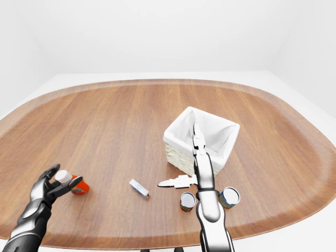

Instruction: Pick up the ketchup, and put it in the basket.

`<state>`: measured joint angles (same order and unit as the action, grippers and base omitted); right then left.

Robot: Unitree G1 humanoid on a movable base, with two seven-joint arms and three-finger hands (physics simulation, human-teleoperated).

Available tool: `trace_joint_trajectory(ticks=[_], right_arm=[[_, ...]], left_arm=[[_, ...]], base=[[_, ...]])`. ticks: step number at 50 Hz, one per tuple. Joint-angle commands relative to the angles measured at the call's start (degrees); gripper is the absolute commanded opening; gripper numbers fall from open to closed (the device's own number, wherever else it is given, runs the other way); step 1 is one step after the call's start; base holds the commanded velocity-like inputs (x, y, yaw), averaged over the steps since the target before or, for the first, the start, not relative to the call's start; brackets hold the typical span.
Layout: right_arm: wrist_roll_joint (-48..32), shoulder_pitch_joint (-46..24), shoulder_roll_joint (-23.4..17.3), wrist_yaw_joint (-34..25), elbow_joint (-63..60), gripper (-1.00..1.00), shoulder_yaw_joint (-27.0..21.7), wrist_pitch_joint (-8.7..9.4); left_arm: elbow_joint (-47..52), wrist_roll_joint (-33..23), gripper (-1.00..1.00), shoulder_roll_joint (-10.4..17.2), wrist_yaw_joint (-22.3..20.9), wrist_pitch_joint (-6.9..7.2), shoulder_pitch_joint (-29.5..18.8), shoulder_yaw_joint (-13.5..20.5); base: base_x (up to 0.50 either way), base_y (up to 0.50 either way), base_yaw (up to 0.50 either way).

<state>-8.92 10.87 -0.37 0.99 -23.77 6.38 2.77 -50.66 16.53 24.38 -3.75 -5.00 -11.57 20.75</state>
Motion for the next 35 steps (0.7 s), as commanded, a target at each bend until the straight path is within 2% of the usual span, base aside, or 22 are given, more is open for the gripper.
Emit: trace_joint_trajectory(ticks=[1,24,27,35], right_arm=[[0.0,-0.1,0.0,0.0,0.1,1.0,-0.1,0.06],[-0.2,-0.6,0.1,-0.2,1.2,1.0,0.3,-0.3],[-0.3,-0.7,0.1,-0.2,1.4,1.0,0.3,-0.35],[-0.4,-0.7,0.2,-0.2,1.9,1.0,0.7,-0.61]], left_arm=[[1.0,-0.8,-0.95,-0.7,0.3,0.0,0.3,-0.3],[-1.2,-1.3,-0.93,-0.9,0.2,0.0,-0.7,-1.3],[0.9,-2.1,-0.93,-1.1,0.7,0.0,0.0,-1.5],[19.0,-5.8,-0.93,-3.9,1.9,0.0,3.9,-0.3]], base=[[0.0,0.0,0.0],[0.0,0.0,0.0],[0.0,0.0,0.0],[0.0,0.0,0.0]])
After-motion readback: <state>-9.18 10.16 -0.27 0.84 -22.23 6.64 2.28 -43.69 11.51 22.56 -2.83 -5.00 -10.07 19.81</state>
